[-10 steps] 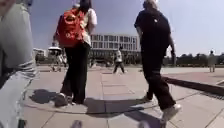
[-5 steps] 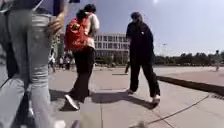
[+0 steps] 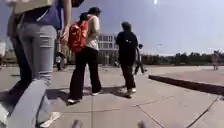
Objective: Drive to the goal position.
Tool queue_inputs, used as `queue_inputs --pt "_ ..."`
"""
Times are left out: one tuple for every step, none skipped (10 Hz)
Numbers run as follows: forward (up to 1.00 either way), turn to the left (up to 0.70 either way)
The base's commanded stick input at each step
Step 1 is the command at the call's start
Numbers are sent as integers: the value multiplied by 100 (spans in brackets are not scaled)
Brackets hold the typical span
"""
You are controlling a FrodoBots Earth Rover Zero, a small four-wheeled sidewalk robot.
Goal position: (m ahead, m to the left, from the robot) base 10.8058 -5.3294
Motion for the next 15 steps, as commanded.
queue_inputs --pt "70 0" --pt "70 0" --pt "70 0" --pt "70 0" --pt "70 0" --pt "70 0" --pt "70 0" --pt "70 0" --pt "70 0" --pt "70 0" --pt "70 0" --pt "70 0" --pt "70 0" --pt "70 0" --pt "70 0"
